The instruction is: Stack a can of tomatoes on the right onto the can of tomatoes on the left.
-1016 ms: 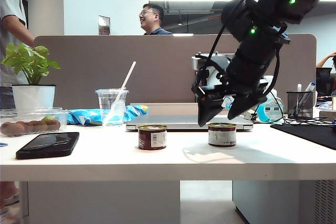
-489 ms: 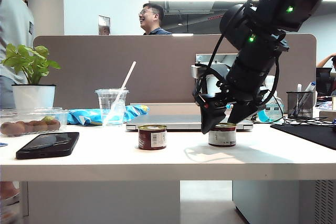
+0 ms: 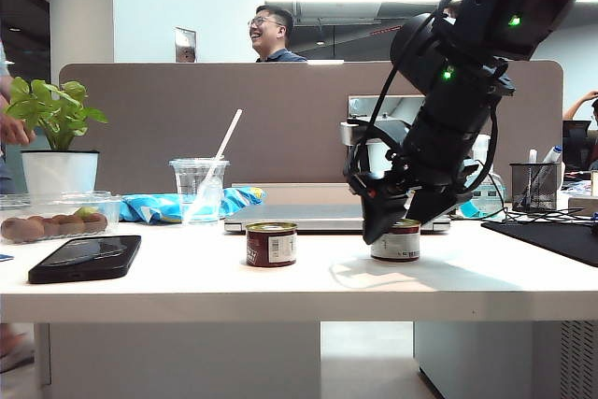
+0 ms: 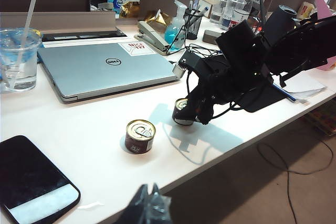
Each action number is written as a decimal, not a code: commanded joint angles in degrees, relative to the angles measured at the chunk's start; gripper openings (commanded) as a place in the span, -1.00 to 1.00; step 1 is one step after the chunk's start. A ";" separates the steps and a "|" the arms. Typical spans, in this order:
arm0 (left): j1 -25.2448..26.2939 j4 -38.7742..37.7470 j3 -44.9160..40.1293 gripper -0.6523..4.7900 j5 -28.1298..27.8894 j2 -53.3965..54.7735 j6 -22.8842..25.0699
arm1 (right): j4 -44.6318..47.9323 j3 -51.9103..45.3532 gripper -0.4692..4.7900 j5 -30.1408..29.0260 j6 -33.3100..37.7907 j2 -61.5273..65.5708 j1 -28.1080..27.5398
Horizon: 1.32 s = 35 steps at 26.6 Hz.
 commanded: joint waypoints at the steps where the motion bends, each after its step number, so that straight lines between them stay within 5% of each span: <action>1: 0.07 0.59 0.17 -0.77 0.28 -0.02 0.02 | -0.72 0.26 0.21 0.07 0.02 -0.28 0.00; 14: 0.09 0.59 0.17 -0.77 0.28 -0.02 0.02 | -1.70 0.26 0.12 0.04 0.02 -0.31 0.00; 17: 0.07 0.59 0.17 -0.77 0.28 -0.02 0.04 | -2.32 0.26 0.63 0.07 0.04 -0.31 0.00; 24: 0.07 0.59 0.17 -0.77 0.26 -0.02 0.04 | -6.56 0.26 0.91 1.64 0.02 -0.31 0.02; 26: 0.09 0.59 0.17 -0.77 0.26 -0.02 0.04 | -7.13 0.26 0.90 2.25 0.02 -0.31 0.00; 29: 0.09 0.59 0.17 -0.77 0.28 -0.02 0.02 | -6.97 0.26 0.57 2.19 0.02 -0.31 0.00; 32: 0.09 0.59 0.17 -0.77 0.28 -0.02 0.02 | -6.80 0.26 0.52 2.19 0.02 -0.31 0.00; 35: 0.09 0.59 0.17 -0.77 0.28 -0.02 0.02 | -6.34 0.26 0.24 2.21 0.02 -0.33 0.00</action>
